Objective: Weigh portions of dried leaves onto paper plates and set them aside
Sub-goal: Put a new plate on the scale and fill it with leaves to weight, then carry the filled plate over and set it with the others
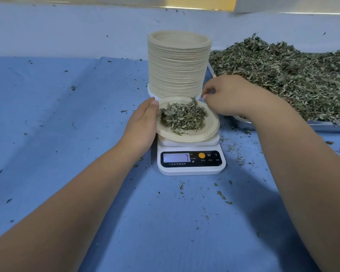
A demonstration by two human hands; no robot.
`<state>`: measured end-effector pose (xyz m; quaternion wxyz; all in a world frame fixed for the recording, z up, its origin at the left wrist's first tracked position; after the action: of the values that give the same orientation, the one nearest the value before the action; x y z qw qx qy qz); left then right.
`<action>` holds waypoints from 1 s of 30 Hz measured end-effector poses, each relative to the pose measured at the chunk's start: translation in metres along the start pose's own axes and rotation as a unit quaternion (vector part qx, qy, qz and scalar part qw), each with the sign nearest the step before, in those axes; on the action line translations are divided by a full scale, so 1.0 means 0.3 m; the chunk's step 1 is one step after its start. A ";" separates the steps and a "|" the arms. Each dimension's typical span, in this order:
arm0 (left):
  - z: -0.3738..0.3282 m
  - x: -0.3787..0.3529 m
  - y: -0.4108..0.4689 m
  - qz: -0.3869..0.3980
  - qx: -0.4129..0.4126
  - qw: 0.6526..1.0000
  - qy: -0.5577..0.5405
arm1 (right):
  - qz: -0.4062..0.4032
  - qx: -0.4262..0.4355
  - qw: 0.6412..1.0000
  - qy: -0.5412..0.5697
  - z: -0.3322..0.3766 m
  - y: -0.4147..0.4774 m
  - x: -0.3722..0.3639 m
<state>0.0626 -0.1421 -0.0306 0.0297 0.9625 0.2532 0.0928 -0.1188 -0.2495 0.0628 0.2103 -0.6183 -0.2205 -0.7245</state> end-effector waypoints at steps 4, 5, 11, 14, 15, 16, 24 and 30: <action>-0.014 -0.007 0.003 -0.021 0.033 0.998 -0.056 | -0.006 0.001 1.000 0.016 0.022 -0.001 -0.008; -0.022 -0.007 0.000 -0.029 0.043 0.996 -0.072 | -0.010 -0.004 0.999 0.032 0.025 0.000 -0.009; -0.041 0.027 0.003 -0.096 0.075 0.980 -0.155 | -0.023 -0.035 0.983 0.178 0.030 0.008 -0.026; -0.056 0.054 0.014 -0.129 0.073 0.972 -0.183 | -0.030 -0.032 0.971 0.234 0.035 0.020 -0.037; -0.061 0.064 0.017 -0.140 0.075 0.969 -0.189 | -0.039 -0.029 0.969 0.242 0.042 0.021 -0.042; -0.066 0.074 0.019 -0.149 0.075 0.967 -0.191 | -0.050 -0.025 0.968 0.245 0.050 0.022 -0.050; -0.076 0.108 0.009 -0.169 0.071 0.959 -0.214 | -0.032 0.048 0.979 0.196 0.116 0.030 -0.106; -0.092 0.159 -0.012 -0.188 0.064 0.952 -0.235 | -0.037 0.077 0.974 0.212 0.144 0.029 -0.089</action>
<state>0.0965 -0.1152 0.0039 0.0432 0.8918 0.4211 -0.1595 -0.0752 -0.2306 0.0429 0.2718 -0.4243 -0.2487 -0.8272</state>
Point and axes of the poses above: each hand's wrist, its own y-axis towards the middle knuckle, its own x-axis out of the back of the hand, z = x × y, the point moved 2 cm from there along y, towards the middle knuckle, and after that the axes turned 5 degrees about -y, right-handed, at the moved point
